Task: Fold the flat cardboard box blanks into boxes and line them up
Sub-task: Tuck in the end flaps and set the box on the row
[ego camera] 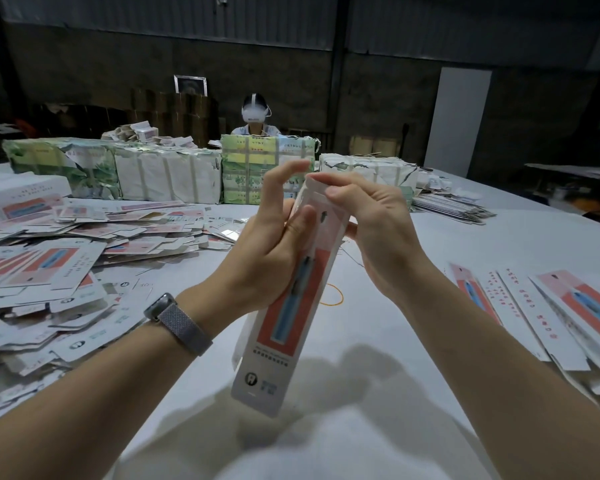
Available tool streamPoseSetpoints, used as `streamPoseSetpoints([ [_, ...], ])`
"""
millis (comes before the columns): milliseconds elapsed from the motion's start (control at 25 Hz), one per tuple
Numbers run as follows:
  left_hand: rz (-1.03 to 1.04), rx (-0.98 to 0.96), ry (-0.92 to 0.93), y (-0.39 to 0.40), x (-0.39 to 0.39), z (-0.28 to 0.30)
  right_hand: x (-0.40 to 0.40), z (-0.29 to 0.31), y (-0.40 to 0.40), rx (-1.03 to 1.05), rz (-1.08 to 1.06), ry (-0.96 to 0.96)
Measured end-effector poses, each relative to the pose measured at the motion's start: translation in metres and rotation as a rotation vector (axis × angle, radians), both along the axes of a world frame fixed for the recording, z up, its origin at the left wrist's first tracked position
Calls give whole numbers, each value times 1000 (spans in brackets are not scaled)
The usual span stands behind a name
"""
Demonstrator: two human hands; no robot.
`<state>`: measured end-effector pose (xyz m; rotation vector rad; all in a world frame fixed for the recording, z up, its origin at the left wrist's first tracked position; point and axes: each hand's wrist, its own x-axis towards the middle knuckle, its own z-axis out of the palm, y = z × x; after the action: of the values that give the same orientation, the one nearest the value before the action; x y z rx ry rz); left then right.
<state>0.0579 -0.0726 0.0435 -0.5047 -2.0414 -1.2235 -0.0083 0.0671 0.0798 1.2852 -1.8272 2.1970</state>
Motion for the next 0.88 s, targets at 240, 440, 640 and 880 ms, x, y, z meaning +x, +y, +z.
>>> streamPoseSetpoints([
  [240, 49, 33, 19, 4, 0, 3, -6, 4, 7, 81, -24, 237],
  [440, 33, 11, -32, 9, 5, 5, -10, 3, 10, 166, -196, 430],
  [640, -3, 28, -10, 10, 7, 11, -6, 3, 8, 103, -178, 467],
  [880, 22, 70, -30, 14, 9, 9, -8, 4, 10, 151, -265, 638],
])
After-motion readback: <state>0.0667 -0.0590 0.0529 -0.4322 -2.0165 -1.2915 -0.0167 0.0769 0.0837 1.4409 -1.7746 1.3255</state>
